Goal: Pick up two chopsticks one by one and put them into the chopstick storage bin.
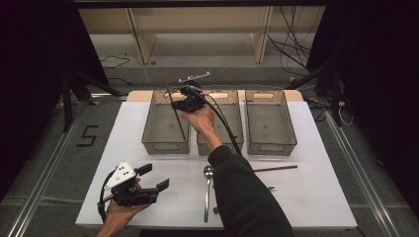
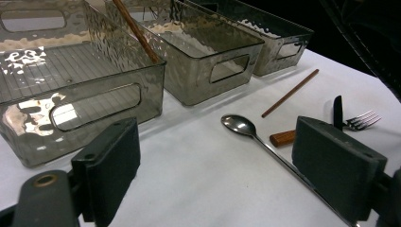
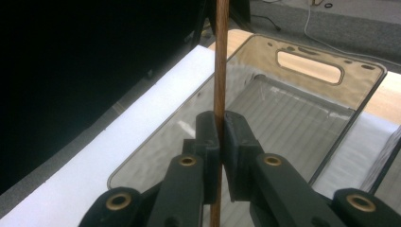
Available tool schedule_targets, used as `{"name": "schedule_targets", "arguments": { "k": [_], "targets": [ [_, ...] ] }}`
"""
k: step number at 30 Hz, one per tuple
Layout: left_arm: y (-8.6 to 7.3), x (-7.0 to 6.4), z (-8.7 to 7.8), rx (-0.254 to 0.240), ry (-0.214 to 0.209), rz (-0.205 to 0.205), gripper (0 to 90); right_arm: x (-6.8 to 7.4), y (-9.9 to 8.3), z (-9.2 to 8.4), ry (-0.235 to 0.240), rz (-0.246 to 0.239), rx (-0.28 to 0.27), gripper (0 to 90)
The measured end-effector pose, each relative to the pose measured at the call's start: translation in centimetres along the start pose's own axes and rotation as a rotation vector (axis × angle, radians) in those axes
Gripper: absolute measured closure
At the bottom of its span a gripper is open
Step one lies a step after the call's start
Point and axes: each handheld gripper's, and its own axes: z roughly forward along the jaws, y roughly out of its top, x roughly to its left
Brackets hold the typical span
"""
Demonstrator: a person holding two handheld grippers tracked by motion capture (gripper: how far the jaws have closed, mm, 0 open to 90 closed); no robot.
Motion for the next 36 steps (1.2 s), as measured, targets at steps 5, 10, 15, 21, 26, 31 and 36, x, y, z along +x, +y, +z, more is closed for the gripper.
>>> {"name": "schedule_targets", "arguments": {
  "k": [5, 10, 15, 21, 26, 31, 36],
  "targets": [
    [0.0, 0.1, 0.0, -0.002, -0.001, 0.000, 15.7, 0.0, -0.3, 0.7, -0.003, 0.006, 0.019, 85.8],
    [0.0, 0.1, 0.0, -0.002, -0.001, 0.002, 15.7, 0.2, -0.6, 1.1, 0.000, 0.002, 0.031, 85.7],
    [0.0, 0.1, 0.0, -0.002, -0.001, 0.003, 15.7, 0.3, -0.9, 1.6, -0.002, -0.001, 0.044, 85.6],
    [0.0, 0.0, 0.0, -0.002, -0.003, -0.003, 15.7, 0.2, -1.4, 2.1, -0.013, 0.001, 0.061, 85.2],
    [0.0, 0.0, 0.0, -0.001, -0.003, -0.003, 15.7, 0.0, -1.7, 2.3, -0.020, 0.019, 0.072, 83.2],
    [0.0, 0.0, 0.0, 0.000, -0.003, -0.002, 15.7, -0.1, -1.7, 2.1, -0.020, 0.030, 0.076, 70.0],
    [0.0, 0.0, 0.1, 0.002, -0.003, 0.004, 15.7, 0.0, -1.5, 1.3, -0.012, 0.021, 0.063, 61.7]
  ]
}}
